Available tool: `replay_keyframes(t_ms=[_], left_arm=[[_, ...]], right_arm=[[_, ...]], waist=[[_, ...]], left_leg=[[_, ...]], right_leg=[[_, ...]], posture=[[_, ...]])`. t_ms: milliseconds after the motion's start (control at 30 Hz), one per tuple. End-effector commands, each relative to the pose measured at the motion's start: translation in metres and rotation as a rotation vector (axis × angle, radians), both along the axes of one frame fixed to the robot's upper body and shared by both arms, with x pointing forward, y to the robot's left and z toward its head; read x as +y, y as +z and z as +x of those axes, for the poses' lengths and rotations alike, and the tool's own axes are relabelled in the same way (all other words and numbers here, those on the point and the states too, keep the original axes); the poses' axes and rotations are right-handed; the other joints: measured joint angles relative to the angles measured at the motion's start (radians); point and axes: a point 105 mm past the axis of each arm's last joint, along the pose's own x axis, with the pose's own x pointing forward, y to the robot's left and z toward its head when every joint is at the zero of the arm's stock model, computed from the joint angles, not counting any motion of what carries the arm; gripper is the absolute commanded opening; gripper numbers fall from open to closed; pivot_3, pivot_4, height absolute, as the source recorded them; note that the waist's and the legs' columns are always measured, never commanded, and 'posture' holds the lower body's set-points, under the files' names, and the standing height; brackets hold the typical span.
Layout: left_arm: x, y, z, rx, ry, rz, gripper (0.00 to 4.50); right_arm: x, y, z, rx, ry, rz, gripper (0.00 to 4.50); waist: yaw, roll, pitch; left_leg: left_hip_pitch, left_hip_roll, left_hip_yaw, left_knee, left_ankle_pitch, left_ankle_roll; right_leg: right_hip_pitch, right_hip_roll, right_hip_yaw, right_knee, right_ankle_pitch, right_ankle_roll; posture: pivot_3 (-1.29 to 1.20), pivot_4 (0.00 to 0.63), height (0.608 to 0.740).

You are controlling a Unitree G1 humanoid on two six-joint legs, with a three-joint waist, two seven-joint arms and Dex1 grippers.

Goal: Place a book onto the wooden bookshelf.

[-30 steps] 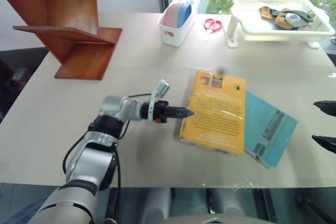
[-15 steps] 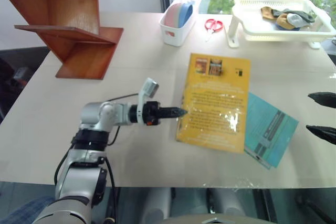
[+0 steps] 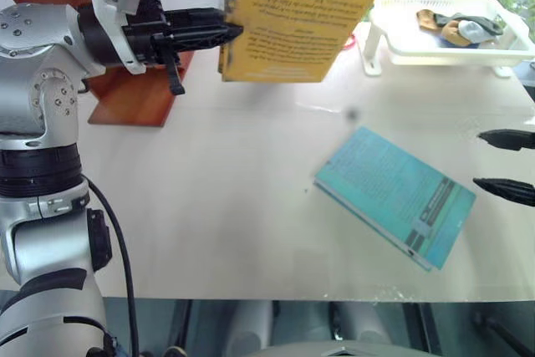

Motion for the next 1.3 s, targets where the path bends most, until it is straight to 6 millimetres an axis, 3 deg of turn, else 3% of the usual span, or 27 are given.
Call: replay_keyframes(t_ms=[33, 167, 333, 533, 667, 1000, 1233, 1300], left_arm=[[0.019, 0.034, 0.001, -0.400, 0.166, 0.231, 0.01], [0.054, 0.049, 0.012, -0.611, 0.376, 0.417, 0.01], [0.103, 0.054, 0.020, -0.678, 0.572, 0.600, 0.01], [0.140, 0.033, 0.024, -0.576, 0.652, 0.760, 0.01], [0.162, 0.022, 0.023, -0.475, 0.702, 0.750, 0.01], [0.216, 0.017, 0.016, -0.391, 0.902, 0.845, 0.01], [0.233, 0.012, 0.015, -0.358, 0.968, 0.873, 0.01], [0.236, 0.011, 0.016, -0.352, 0.982, 0.870, 0.87]], right_arm=[[0.002, 0.014, 0.006, -0.056, 0.048, -0.025, 4.50], [0.008, 0.026, 0.009, -0.090, 0.090, 0.042, 4.50], [0.018, 0.049, 0.007, -0.143, 0.149, 0.204, 4.50], [0.028, 0.068, 0.001, -0.167, 0.219, 0.368, 4.50], [0.030, 0.080, -0.006, -0.161, 0.263, 0.462, 4.50], [0.029, 0.075, -0.005, -0.141, 0.244, 0.472, 4.50], [0.028, 0.075, -0.006, -0.148, 0.232, 0.473, 4.50], [0.028, 0.075, -0.006, -0.150, 0.229, 0.472, 4.50]], waist=[[-0.002, 0.000, 0.000], [-0.003, 0.000, 0.001], [-0.003, 0.000, 0.001], [0.001, 0.000, 0.001], [-0.001, 0.000, 0.001], [-0.006, -0.001, 0.001], [-0.005, -0.001, 0.001], [-0.006, -0.001, 0.001]], left_leg=[[0.000, 0.000, 0.001, 0.000, 0.000, 0.000], [0.000, 0.000, 0.002, 0.000, 0.000, 0.000], [0.000, 0.001, 0.002, -0.001, 0.000, 0.000], [0.000, 0.002, 0.001, -0.001, 0.000, 0.000], [-0.001, 0.002, 0.001, 0.000, 0.000, 0.000], [-0.001, 0.001, 0.002, 0.000, 0.000, 0.001], [-0.001, 0.001, 0.002, 0.000, 0.000, 0.001], [-0.001, 0.001, 0.003, 0.000, 0.000, 0.001]], right_leg=[[0.000, 0.000, 0.001, 0.000, 0.000, 0.000], [-0.001, 0.000, 0.002, 0.000, 0.000, 0.000], [-0.001, 0.000, 0.002, 0.000, 0.000, 0.000], [-0.001, 0.000, 0.001, 0.001, 0.000, 0.000], [-0.002, -0.001, 0.000, 0.001, 0.000, 0.000], [-0.003, 0.000, 0.001, 0.002, 0.000, 0.000], [-0.003, 0.000, 0.001, 0.003, 0.000, 0.000], [-0.003, 0.000, 0.001, 0.003, 0.000, 0.000]], posture=[[0.00, 0.150, 0.740], [0.00, 0.150, 0.740], [0.00, 0.150, 0.740], [0.00, 0.150, 0.740], [0.00, 0.150, 0.740], [0.00, 0.150, 0.740], [0.00, 0.150, 0.740], [0.00, 0.150, 0.740]])
